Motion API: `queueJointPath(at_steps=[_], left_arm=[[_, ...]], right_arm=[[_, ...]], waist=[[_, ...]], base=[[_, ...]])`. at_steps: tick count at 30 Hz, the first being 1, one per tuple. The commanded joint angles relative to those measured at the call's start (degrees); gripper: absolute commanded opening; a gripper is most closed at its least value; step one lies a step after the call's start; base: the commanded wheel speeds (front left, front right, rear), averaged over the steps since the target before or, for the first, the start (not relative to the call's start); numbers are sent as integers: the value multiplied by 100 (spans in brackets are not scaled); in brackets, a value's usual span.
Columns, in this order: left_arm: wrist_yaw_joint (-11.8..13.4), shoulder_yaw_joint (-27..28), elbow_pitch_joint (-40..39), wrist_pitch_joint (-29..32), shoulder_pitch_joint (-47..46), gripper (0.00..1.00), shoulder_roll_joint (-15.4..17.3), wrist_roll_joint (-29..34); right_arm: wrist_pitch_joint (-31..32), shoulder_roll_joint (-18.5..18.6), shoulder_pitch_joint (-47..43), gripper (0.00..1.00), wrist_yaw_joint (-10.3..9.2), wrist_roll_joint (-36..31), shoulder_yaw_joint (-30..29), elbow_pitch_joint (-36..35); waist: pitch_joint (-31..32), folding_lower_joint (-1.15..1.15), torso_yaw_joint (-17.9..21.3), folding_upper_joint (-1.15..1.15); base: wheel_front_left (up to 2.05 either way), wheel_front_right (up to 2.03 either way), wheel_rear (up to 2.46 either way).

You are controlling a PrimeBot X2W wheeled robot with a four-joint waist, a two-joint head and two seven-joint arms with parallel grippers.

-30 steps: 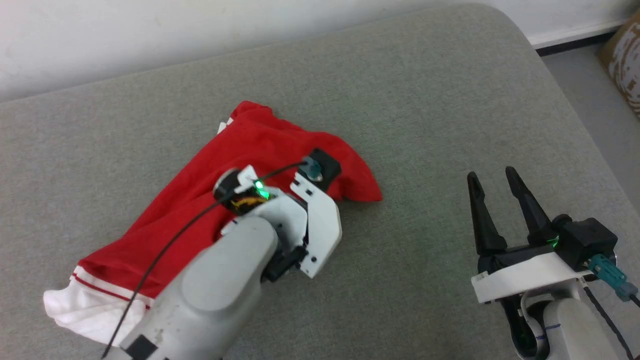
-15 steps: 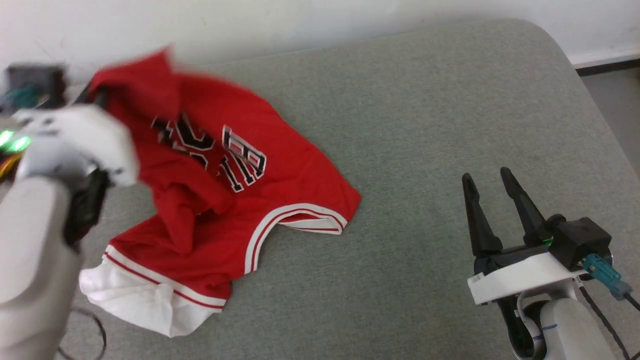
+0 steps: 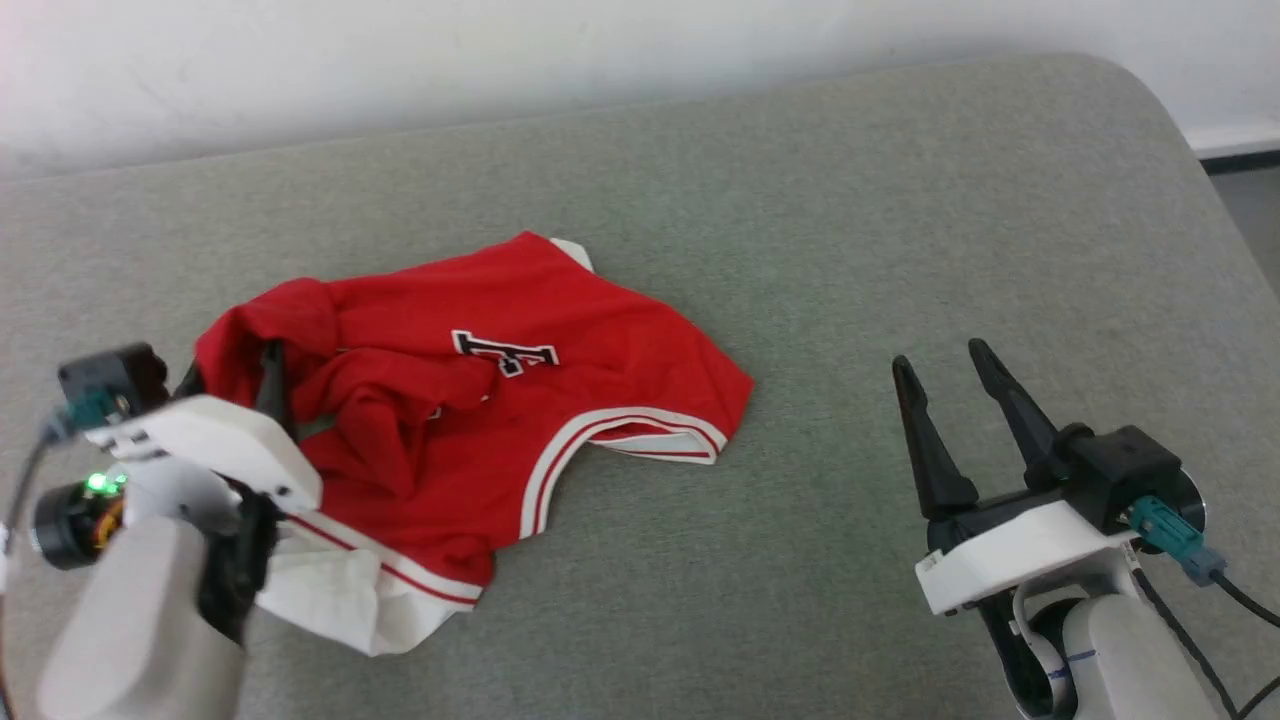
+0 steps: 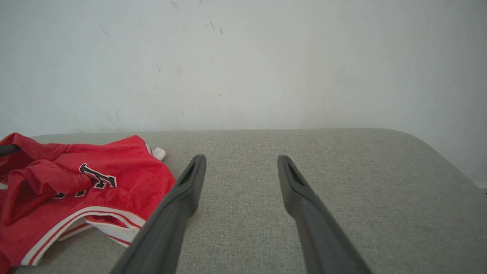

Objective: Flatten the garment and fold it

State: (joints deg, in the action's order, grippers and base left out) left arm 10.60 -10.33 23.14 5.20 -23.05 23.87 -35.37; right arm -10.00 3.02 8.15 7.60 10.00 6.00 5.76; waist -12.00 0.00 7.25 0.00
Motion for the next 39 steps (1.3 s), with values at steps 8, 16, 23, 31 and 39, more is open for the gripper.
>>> queueJointPath(at_steps=[8,16,23,31,39], left_arm=[[67,-76,-751,-1983,711,100,-842,601],[-10,433,-2082,-2018,1346,100,-1805,1690],[-362,719,-2205,-2019,1465,100,-2065,2064],[-423,723,-2123,-2019,1514,100,-2097,1995],[-480,721,-1963,-2020,1622,100,-2098,2032]], right_arm=[[510,-14,604,100,-11,-361,242,52],[2016,239,1673,100,-11,-306,834,1252],[3438,292,2278,100,-11,-61,819,2392],[4646,242,2404,0,-11,239,699,2736],[3837,739,1947,0,-11,-123,-265,1513]], waist=[[68,0,-695,0],[-192,0,-1421,0],[-352,0,-1854,0],[-294,0,-1840,0],[-22,0,-1465,0]], base=[[0,0,0],[0,0,0],[0,0,0],[0,0,0],[0,0,0]])
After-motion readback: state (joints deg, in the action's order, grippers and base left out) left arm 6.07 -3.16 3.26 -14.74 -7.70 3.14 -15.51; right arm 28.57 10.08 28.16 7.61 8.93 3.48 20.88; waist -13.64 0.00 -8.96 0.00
